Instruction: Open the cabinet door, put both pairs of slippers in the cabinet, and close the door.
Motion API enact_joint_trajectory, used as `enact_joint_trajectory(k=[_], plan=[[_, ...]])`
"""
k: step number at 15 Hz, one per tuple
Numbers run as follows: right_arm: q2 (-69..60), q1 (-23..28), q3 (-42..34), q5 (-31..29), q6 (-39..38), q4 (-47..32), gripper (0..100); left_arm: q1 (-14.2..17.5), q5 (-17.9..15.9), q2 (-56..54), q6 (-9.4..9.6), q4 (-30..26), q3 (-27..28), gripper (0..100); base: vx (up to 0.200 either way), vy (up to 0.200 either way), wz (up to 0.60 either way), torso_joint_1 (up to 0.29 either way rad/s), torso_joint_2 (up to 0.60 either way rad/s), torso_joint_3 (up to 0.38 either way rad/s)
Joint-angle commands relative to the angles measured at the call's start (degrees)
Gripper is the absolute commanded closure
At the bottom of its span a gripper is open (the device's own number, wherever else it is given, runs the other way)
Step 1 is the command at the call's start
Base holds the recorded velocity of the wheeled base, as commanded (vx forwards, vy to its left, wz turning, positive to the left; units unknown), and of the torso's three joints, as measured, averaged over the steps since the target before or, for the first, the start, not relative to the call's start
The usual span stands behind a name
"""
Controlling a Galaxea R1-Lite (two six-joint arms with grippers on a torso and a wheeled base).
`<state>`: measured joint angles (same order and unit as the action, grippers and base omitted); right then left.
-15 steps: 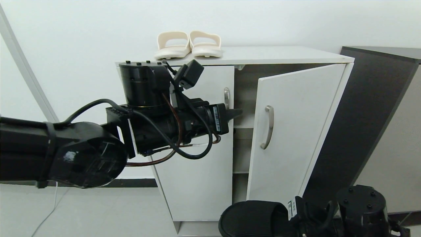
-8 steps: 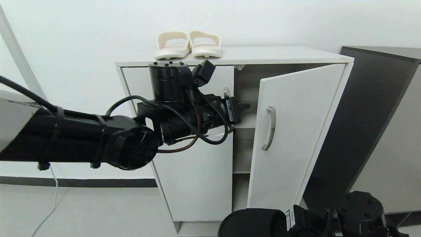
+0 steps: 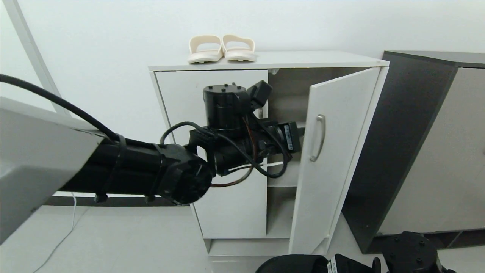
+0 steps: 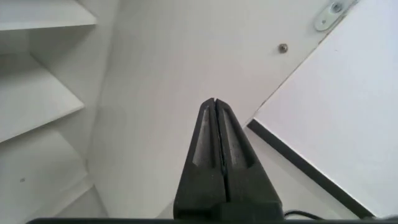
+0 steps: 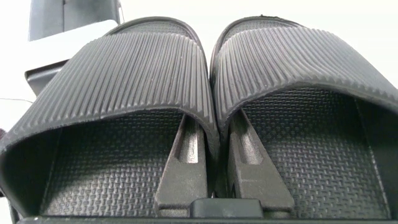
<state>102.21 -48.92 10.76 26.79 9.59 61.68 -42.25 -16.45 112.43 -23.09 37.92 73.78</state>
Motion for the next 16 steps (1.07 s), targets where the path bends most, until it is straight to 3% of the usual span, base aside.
enact_joint_trajectory(k=[1,7,10,11,12,14,15,16], plan=[[0.2,-0.2,-0.3,0.0,0.1,0.1,100,-4.0,1.6,0.4,0.06,2.8,-1.8,100,-0.200,0.000,0.00,0.002,0.00,0.012],[0.3,-0.2,0.0,0.0,0.1,0.1,100,-2.3,3.6,-0.5,-0.03,3.9,-1.8,100,0.000,0.000,0.00,0.000,0.00,0.000],[1.3,1.0,0.5,-0.4,-0.5,2.4,100,-0.8,7.2,-4.8,-0.03,3.4,-3.1,100,0.000,0.000,0.00,0.000,0.00,0.000],[2.6,3.6,2.1,-1.0,-0.5,4.5,100,0.6,8.6,-8.6,0.06,2.9,-5.4,100,0.000,0.000,0.00,0.000,0.00,0.000],[3.4,5.2,3.1,-3.2,-1.9,5.7,100,2.2,8.9,-12.9,0.15,1.5,-8.1,100,0.000,0.000,0.00,0.000,0.00,0.000],[5.3,5.5,7.3,-15.1,-10.1,6.8,100,6.2,9.1,-24.4,0.59,-6.1,-14.4,100,0.000,0.000,0.00,0.000,0.00,0.000],[6.1,5.3,10.0,-20.0,-13.4,6.7,100,8.5,9.2,-29.8,1.64,-10.0,-17.7,100,0.000,0.000,0.00,0.000,0.00,0.000],[7.3,5.3,13.0,-24.1,-14.5,6.4,100,11.8,9.2,-34.9,4.19,-12.9,-21.4,100,0.000,0.000,0.00,0.000,0.00,0.000]])
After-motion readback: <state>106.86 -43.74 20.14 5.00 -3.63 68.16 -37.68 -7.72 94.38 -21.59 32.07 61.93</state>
